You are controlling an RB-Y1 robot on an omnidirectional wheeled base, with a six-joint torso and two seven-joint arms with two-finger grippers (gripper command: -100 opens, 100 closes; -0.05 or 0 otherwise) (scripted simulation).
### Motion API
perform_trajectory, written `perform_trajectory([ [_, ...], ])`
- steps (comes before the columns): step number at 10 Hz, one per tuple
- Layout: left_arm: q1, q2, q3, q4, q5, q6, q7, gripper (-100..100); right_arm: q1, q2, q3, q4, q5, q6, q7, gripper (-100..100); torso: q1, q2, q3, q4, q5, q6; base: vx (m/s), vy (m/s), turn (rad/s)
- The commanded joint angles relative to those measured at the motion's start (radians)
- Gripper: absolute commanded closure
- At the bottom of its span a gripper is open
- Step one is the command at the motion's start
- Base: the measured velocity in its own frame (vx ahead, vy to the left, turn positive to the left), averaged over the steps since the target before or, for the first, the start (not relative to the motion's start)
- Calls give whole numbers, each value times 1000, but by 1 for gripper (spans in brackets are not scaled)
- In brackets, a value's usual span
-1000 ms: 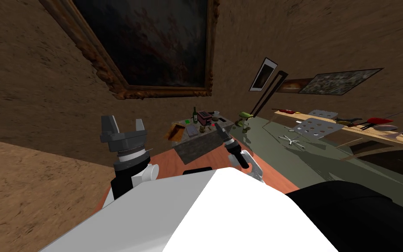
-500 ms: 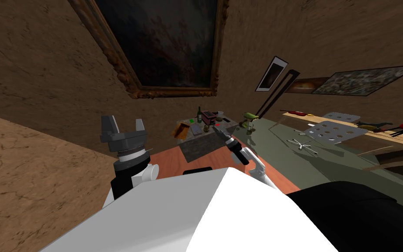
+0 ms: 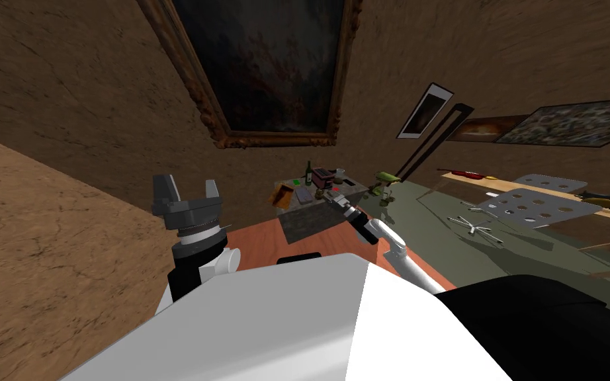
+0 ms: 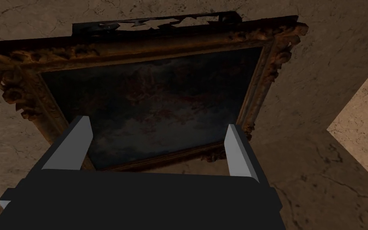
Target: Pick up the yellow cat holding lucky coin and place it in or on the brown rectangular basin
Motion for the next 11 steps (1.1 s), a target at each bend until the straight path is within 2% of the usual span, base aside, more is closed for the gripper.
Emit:
perform_trajectory([
  [1,0,0,0,0,0,0,0,0,-3,-32,-4,16,25,0,9,-100,0,0,0,0,0,0,2,47,51],
  [2,0,0,0,0,0,0,0,0,-11,-69,-10,46,67,1,25,-100,-2,0,0,0,0,0,6,60,101],
  [3,0,0,0,0,0,0,0,0,-11,-79,-10,46,68,1,25,-100,-1,-1,-1,0,0,0,5,54,59],
  [4,0,0,0,0,0,0,0,0,-18,-118,-16,77,110,2,40,-100,-1,-1,0,0,0,1,4,69,129],
  [5,0,0,0,0,0,0,0,0,-18,-125,-16,77,110,2,40,-100,-1,-1,0,0,0,0,4,60,45],
  [6,0,0,0,0,0,0,0,0,-24,-165,-22,110,152,1,55,-100,-1,-1,0,0,0,1,9,78,88],
  [7,0,0,0,0,0,0,0,0,-24,-171,-22,110,152,1,55,-100,0,-1,-1,0,0,0,12,65,55],
  [9,0,0,0,0,0,0,0,0,-33,-241,-37,177,224,-6,82,-100,0,-1,-1,0,0,0,17,87,152],
  [10,0,0,0,0,0,0,0,0,-33,-260,-37,177,235,-6,82,-100,1,-2,-1,0,0,0,21,76,41],
  [11,0,0,0,0,0,0,0,0,-35,-297,-44,212,274,-12,95,-100,0,-2,-1,0,0,1,26,70,78],
])
